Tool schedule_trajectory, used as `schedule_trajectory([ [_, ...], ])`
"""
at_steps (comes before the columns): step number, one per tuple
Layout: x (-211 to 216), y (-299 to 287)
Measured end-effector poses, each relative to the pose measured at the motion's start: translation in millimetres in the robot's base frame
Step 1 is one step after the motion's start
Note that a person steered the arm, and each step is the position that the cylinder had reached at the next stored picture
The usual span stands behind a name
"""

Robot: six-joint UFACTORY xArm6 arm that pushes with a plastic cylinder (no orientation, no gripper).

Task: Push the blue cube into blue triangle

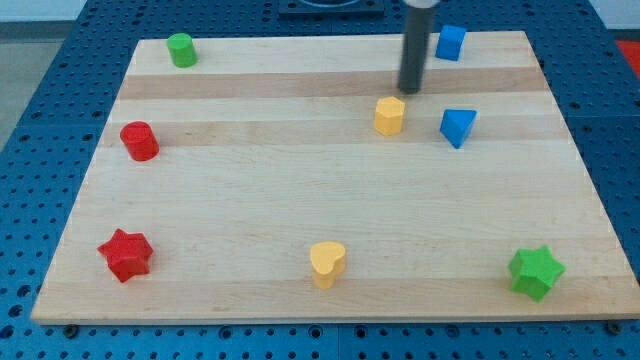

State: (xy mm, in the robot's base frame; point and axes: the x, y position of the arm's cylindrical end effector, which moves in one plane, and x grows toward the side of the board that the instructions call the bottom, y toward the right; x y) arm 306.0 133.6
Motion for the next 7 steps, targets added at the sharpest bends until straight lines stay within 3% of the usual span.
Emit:
schedule_trajectory([
  [1,0.1,81.2],
  [2,-31.6,138.4],
  [3,-89.1,149.1],
  [5,-114.7,134.1],
  [7,-114.6,34.2],
])
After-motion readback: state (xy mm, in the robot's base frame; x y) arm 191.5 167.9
